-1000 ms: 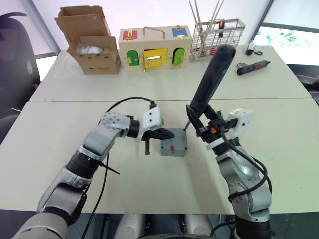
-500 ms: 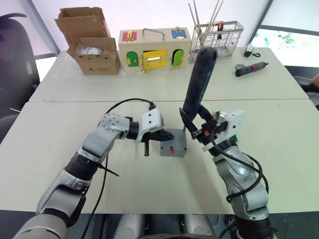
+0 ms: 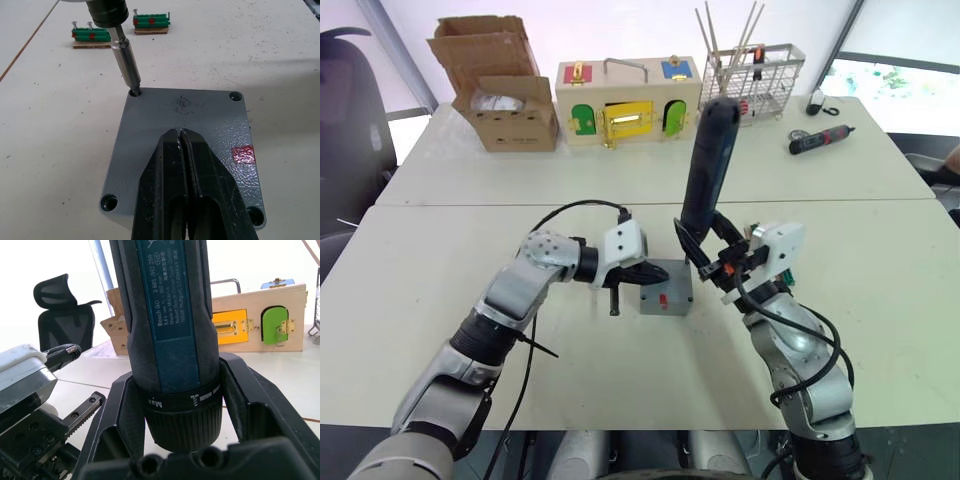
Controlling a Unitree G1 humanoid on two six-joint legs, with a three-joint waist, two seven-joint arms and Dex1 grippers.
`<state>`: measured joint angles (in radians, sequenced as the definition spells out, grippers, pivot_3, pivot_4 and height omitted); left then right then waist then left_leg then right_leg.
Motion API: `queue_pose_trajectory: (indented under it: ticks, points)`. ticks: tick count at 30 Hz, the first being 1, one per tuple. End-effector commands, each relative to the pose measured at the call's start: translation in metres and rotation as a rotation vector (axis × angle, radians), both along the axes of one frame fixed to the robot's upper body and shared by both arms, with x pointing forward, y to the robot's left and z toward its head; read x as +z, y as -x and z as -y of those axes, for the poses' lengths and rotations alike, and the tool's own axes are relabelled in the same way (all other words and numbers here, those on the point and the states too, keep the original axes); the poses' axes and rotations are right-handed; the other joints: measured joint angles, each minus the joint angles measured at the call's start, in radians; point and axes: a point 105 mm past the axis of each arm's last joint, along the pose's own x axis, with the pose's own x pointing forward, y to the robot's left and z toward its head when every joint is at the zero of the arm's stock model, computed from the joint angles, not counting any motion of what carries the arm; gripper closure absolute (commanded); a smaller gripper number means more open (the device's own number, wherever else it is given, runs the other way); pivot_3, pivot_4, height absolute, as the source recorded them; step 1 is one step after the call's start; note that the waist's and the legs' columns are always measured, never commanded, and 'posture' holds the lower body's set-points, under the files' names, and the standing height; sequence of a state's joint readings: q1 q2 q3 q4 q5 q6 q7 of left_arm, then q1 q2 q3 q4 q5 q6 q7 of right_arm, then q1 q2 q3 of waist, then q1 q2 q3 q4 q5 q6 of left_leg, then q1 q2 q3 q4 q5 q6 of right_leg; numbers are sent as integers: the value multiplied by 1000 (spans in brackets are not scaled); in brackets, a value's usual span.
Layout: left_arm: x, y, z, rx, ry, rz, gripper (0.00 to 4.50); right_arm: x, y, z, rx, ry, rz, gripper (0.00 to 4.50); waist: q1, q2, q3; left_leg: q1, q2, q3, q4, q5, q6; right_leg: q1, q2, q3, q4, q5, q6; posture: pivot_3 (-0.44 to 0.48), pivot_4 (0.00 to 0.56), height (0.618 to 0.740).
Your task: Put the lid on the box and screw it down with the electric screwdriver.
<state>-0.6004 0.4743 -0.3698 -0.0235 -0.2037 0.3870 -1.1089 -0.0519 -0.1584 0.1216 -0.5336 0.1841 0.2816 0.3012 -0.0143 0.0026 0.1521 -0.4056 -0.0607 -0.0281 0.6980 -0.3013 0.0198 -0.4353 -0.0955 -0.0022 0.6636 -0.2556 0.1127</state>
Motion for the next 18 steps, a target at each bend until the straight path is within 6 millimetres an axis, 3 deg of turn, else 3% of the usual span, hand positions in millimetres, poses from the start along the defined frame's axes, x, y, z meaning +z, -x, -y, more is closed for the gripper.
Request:
queue_pose_trajectory:
  ticks: [1,11,15,18]
  points:
    - [-11,3,-3,-1,-50,-18,4500,-34,0,-5,12,-37,-144,2666,1,-2,-1,1,0,0,0,0,0,1,0,0,0,0,0,0,150,694]
    - [-23,7,-6,-13,-98,-34,4500,-66,2,2,-11,65,-245,2666,1,-13,-15,16,1,-1,-6,-2,2,17,0,0,-8,-3,-2,0,150,694]
    - [-24,8,-6,-14,-99,-42,4500,-70,2,4,-9,77,-261,2666,2,-14,-21,18,1,-1,-8,-2,2,20,0,0,-11,-3,-2,0,150,694]
    - [-24,8,-6,-12,-95,-46,4500,-72,3,4,-8,84,-271,2666,3,-15,-21,29,1,-1,-14,-2,2,30,-1,0,-17,-3,-2,0,150,694]
